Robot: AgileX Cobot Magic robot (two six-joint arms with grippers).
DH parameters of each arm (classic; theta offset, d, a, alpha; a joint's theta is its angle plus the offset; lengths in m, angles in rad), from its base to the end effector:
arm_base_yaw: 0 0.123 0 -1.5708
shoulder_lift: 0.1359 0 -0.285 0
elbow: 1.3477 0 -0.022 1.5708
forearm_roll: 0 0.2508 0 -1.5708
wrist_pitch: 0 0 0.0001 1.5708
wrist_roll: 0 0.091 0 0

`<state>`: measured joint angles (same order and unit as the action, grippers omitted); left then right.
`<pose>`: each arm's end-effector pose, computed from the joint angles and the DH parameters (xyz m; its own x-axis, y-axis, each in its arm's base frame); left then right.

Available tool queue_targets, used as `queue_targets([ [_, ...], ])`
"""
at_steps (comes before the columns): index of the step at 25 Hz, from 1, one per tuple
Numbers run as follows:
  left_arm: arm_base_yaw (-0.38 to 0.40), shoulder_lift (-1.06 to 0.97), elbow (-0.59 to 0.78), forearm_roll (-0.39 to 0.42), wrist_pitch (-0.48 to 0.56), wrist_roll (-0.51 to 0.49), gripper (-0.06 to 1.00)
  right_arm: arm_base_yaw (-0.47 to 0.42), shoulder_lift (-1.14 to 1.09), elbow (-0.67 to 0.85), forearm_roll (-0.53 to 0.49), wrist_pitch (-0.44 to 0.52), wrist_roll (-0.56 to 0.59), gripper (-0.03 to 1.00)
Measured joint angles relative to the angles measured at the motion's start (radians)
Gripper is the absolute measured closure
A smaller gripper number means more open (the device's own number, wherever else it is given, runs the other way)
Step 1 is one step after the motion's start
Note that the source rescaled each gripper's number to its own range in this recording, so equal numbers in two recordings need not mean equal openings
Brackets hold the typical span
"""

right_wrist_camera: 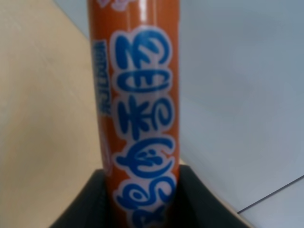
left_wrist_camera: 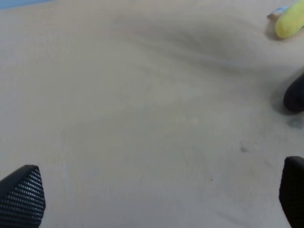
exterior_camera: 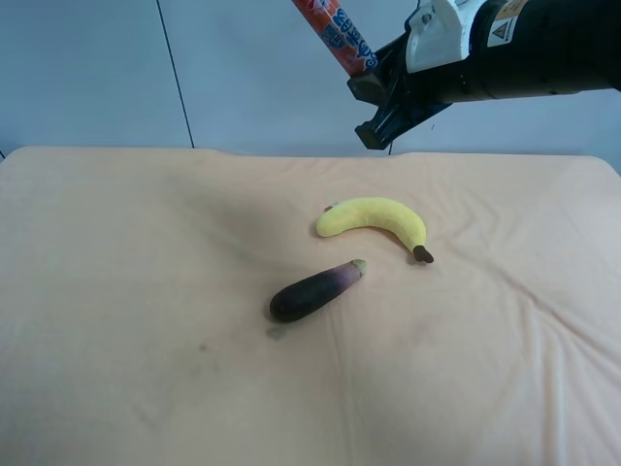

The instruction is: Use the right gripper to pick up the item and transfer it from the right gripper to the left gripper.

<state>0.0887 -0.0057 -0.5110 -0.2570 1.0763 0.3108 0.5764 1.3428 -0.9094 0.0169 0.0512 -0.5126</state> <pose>-0.0073 -0.0211 0.2812 -0.4120 0.1450 -0.8996 0.1934 0.9787 0.0692 0.2524 0.1641 0.3071 -0.0259 -0.5841 -0.8112 -0.6343 0.6368 -0.4383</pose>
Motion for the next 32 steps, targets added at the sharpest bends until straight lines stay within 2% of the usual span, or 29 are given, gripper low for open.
queue_targets([
  [18,0.000,0.000,-0.001,-0.018,-0.006,-0.001,-0.06,0.000,0.000,0.000,0.000,0.000,0.000,0.96],
  [26,0.000,0.174,-0.068,-0.086,-0.133,-0.008,-0.06,0.000,0.000,0.000,0.000,-0.002,0.000,0.96],
  [32,0.000,0.348,-0.085,-0.206,-0.306,-0.003,-0.06,0.000,0.000,0.000,0.000,-0.006,0.000,0.96],
])
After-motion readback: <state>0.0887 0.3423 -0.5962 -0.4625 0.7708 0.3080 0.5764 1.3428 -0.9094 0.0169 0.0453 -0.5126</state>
